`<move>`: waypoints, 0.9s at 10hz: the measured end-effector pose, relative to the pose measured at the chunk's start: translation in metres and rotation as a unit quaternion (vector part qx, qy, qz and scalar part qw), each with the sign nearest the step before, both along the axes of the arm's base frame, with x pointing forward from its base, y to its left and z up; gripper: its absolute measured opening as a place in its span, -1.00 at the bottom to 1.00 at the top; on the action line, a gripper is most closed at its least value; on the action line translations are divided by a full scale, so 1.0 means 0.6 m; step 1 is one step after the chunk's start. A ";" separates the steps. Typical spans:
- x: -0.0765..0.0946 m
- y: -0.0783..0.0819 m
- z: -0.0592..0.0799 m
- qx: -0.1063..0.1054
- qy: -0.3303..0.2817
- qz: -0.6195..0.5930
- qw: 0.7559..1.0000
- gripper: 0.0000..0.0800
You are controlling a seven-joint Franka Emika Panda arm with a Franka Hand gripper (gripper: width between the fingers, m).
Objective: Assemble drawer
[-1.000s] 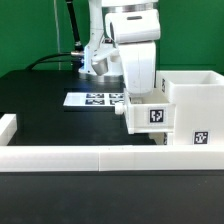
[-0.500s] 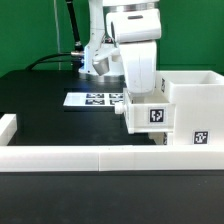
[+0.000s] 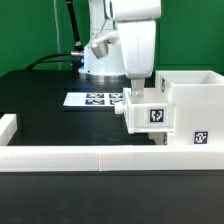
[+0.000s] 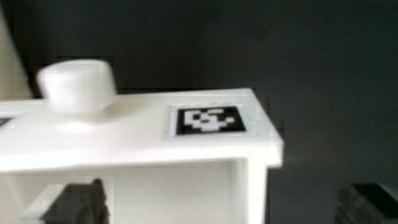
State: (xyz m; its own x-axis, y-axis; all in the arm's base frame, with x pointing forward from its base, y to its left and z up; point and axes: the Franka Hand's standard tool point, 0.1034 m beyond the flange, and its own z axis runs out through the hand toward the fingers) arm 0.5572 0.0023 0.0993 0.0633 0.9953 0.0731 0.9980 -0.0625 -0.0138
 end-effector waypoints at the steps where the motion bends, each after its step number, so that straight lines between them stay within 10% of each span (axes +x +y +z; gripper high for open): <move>1: 0.003 -0.021 0.014 -0.004 0.004 0.004 1.000 0.62; 5: -0.007 -0.073 0.014 -0.006 0.011 0.002 1.000 0.62; 9: 0.031 -0.118 -0.036 0.084 0.002 0.023 0.996 0.62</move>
Offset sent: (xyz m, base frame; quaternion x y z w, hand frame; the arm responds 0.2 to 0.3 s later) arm 0.0000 0.0000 0.0000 0.0000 0.0650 0.0000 0.9979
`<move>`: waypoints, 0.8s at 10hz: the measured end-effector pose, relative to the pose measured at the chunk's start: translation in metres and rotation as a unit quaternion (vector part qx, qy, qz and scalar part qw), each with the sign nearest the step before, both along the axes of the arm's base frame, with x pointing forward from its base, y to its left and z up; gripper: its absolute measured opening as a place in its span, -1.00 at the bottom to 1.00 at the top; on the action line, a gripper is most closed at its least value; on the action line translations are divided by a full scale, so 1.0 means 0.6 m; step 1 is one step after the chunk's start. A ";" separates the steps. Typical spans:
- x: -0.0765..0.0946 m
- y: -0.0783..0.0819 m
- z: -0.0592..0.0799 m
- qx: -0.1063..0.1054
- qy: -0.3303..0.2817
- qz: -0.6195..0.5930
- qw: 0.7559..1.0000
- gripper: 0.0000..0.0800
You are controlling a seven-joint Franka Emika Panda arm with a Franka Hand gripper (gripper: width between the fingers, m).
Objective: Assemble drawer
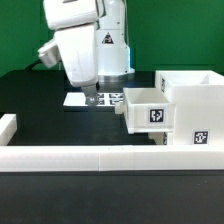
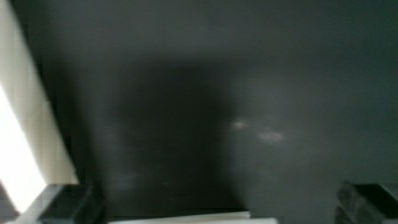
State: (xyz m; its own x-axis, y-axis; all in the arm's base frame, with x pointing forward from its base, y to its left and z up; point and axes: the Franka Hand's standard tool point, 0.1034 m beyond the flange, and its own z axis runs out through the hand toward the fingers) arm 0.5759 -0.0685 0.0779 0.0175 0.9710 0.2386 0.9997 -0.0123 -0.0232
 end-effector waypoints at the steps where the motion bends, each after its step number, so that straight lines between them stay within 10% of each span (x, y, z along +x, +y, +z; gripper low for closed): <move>1: 0.014 -0.007 -0.002 0.017 -0.001 -0.008 1.000 0.62; 8: 0.038 0.058 -0.021 0.032 -0.005 -0.017 0.999 0.62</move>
Offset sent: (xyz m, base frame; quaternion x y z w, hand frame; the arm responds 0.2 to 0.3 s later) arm 0.0166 0.0378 -0.0028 -0.0299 0.0393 0.0342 0.9982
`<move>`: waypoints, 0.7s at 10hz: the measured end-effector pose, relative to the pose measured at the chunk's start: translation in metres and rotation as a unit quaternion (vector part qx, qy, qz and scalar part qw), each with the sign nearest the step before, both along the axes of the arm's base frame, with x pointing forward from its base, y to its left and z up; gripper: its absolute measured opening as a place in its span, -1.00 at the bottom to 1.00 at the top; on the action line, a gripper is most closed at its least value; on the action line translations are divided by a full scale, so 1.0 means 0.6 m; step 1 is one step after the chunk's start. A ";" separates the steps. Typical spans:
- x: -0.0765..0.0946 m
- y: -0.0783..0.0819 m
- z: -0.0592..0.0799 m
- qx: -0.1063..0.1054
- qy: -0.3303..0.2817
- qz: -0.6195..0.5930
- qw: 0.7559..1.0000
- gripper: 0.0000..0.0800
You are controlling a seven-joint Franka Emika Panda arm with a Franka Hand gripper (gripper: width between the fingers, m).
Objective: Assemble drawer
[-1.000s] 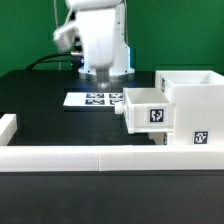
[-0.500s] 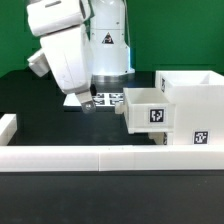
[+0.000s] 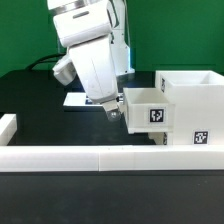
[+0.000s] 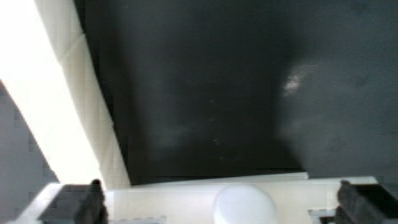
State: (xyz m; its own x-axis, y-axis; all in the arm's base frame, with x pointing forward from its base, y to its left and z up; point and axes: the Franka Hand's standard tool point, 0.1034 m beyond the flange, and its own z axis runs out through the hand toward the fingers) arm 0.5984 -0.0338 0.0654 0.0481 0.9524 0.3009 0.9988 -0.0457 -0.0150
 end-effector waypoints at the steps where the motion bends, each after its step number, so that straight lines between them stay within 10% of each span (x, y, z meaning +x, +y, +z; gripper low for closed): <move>1: 0.000 0.000 0.000 0.000 0.000 0.000 1.000 0.62; 7: 0.007 0.054 -0.008 0.006 0.011 0.010 1.000 0.62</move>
Offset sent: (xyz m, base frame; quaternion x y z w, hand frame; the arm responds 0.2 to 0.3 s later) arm 0.0157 0.0285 -0.0031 0.0060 0.0315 -0.0195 0.9993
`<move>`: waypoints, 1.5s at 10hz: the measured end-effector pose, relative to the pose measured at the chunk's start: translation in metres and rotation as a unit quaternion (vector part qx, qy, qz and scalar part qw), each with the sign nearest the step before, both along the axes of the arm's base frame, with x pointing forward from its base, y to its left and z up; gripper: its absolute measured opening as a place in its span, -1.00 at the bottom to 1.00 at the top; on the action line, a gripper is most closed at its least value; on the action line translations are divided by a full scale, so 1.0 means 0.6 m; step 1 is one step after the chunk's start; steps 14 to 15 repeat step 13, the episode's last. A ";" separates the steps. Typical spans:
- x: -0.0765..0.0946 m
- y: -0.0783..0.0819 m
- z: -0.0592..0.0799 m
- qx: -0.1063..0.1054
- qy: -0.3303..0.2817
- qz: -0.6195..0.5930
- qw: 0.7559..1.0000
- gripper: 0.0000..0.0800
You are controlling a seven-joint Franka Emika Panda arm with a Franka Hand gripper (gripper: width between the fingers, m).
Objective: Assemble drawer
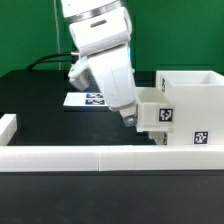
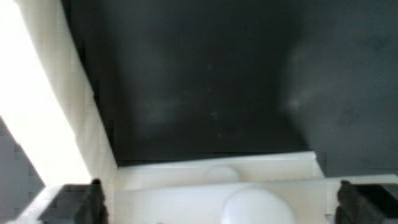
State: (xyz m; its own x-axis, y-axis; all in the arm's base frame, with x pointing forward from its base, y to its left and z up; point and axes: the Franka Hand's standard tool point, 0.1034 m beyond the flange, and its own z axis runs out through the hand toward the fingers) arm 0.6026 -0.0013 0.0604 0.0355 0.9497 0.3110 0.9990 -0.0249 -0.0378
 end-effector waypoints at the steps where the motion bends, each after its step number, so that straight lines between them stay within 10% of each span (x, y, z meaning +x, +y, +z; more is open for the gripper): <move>1: 0.005 0.013 0.005 0.000 0.000 0.001 1.000 0.62; 9: 0.003 0.061 0.005 -0.016 0.018 0.013 1.000 0.62; 13: -0.009 -0.060 0.019 -0.028 0.014 0.019 0.999 0.62; 15: -0.009 -0.060 0.019 -0.028 0.014 0.019 0.999 0.62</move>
Offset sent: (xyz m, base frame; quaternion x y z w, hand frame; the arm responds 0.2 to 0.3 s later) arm 0.0159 0.0291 0.0088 0.0178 0.0033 -0.0002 0.9998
